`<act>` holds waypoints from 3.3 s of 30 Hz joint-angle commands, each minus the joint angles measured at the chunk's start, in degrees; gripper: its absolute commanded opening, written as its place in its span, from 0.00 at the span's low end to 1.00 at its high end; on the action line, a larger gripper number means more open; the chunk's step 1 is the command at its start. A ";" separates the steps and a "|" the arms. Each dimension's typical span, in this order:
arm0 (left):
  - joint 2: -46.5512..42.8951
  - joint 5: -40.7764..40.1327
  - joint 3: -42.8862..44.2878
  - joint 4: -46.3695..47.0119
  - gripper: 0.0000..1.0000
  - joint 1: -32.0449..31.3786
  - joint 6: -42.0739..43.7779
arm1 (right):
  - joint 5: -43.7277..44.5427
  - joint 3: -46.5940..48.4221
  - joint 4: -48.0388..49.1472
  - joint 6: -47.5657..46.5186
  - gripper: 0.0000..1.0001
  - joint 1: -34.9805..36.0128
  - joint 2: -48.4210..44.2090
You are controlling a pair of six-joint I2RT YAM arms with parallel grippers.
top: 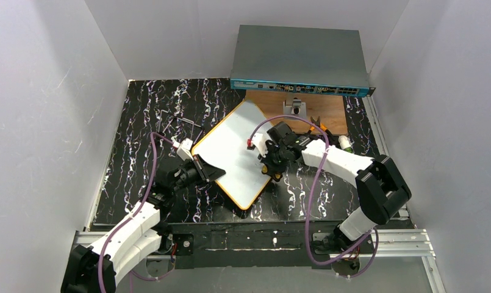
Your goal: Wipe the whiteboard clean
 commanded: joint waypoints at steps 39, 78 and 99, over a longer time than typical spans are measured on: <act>0.77 11.87 1.15 5.05 0.00 -1.05 -0.86 | -6.18 2.34 -1.51 -4.51 0.01 12.22 -1.72; 1.72 19.40 1.09 11.22 0.00 -1.02 -2.75 | 0.97 0.85 5.26 2.28 0.01 -5.87 3.13; -1.83 18.52 0.91 8.56 0.00 -1.00 -2.39 | -8.92 -0.42 -2.10 -4.66 0.01 4.26 2.67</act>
